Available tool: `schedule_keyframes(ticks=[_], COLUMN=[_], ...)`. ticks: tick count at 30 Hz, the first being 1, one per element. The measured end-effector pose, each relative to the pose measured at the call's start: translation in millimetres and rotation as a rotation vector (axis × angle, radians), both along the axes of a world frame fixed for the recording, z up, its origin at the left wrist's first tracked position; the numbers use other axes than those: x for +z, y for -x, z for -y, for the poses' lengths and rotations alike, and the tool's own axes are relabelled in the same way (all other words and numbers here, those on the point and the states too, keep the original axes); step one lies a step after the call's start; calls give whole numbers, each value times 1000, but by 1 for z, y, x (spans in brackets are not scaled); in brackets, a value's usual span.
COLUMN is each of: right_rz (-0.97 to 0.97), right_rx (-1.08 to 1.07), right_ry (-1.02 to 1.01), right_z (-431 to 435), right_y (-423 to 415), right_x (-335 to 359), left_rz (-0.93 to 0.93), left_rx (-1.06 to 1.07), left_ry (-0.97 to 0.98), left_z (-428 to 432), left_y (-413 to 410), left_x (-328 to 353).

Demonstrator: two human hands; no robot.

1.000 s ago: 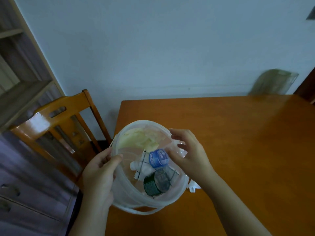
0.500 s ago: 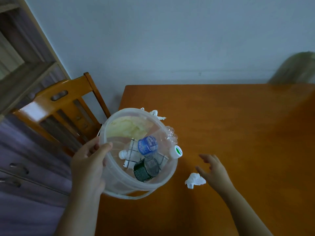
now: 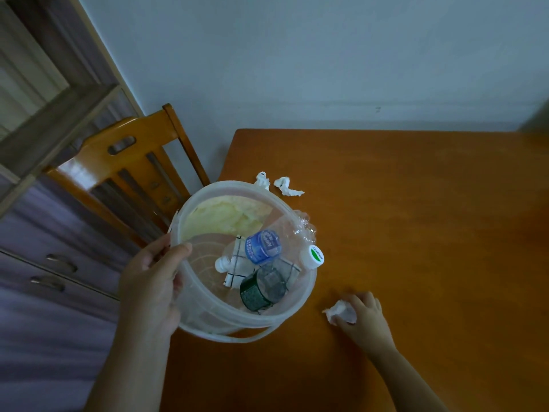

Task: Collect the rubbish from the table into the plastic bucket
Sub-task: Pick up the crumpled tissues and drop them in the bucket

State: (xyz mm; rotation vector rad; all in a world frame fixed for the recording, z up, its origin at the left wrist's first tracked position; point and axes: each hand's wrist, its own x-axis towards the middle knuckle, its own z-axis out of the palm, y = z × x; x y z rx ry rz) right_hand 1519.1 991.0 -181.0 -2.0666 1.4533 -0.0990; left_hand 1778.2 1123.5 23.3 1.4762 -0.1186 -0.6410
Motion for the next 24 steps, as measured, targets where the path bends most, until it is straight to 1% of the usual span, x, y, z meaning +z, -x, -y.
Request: schedule_keyframes(ticks=[3, 9, 13, 17, 20, 24], right_rz=[-7, 43, 82, 193, 328, 449], right_rx=[-6, -30, -92, -217, -294, -316], right_ry=[47, 50, 34, 35, 63, 126], right_z=[-2, -13, -23, -26, -25, -24], right_y=[-1, 3, 7, 6, 2, -8], right_x=[-5, -9, -4, 18, 45, 90], left_rz=[8, 20, 8, 10, 9, 13], left_rx=[31, 78, 43, 42, 39, 19], left_ry=[-4, -5, 3, 6, 14, 35], left_z=[-4, -13, -21, -26, -28, -33], left_y=[1, 1, -1, -1, 0, 1], left_x=[-1, 0, 1, 2, 1, 1])
